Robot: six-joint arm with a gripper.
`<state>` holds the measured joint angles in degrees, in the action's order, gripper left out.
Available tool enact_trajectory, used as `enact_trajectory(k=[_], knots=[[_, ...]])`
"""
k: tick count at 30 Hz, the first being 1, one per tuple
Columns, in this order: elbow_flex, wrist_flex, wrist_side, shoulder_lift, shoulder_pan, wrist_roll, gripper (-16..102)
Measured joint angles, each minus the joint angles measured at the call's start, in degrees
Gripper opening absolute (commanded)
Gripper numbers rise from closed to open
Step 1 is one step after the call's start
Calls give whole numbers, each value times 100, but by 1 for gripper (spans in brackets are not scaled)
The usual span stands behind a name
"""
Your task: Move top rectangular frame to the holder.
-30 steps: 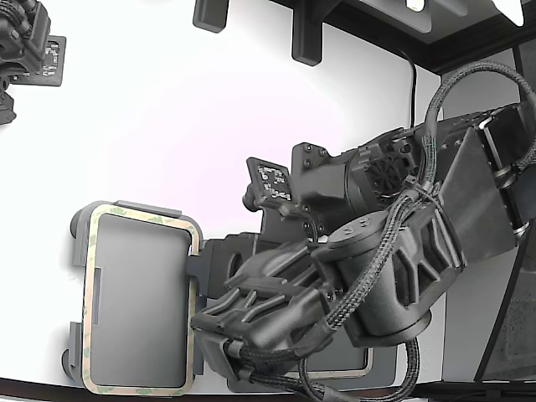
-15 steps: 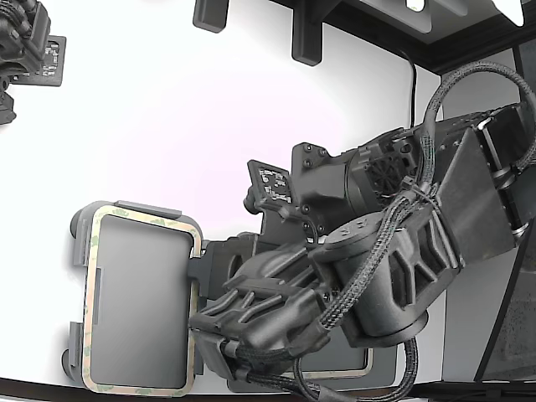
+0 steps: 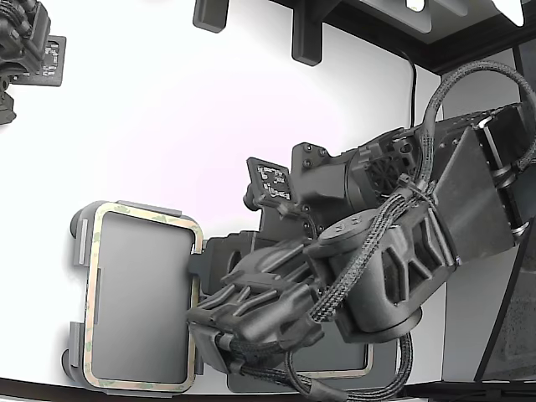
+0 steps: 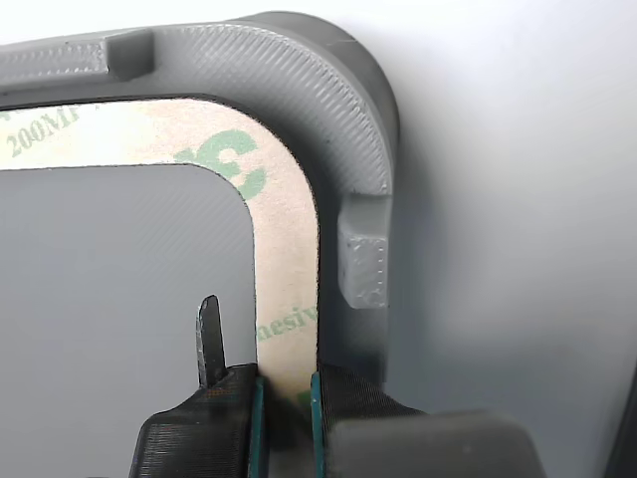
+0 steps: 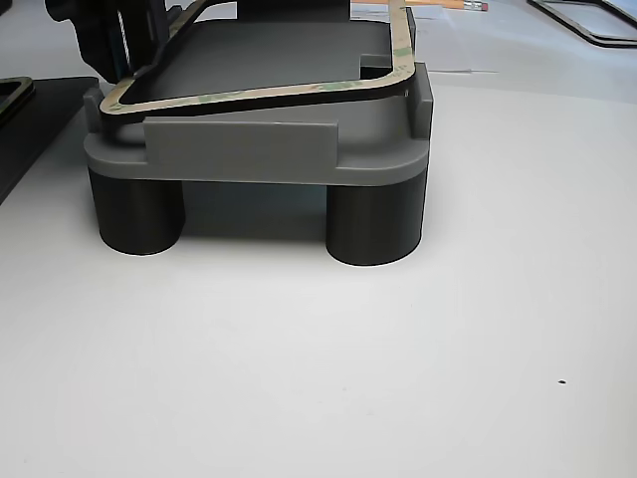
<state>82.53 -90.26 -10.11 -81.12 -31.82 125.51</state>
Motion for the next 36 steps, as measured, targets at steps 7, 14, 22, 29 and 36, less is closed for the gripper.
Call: enact_trajectory(k=[7,14,22,29,36], knots=[[79,9,26,-35,0,-26,-10],[79,62,0,-35,0,-44,22],[44,149,-141,-35,0,-255,100],[-536,193,-923,-123,-70,-1028,100],[-325,457,-2127,-1274,53,-3639,100]])
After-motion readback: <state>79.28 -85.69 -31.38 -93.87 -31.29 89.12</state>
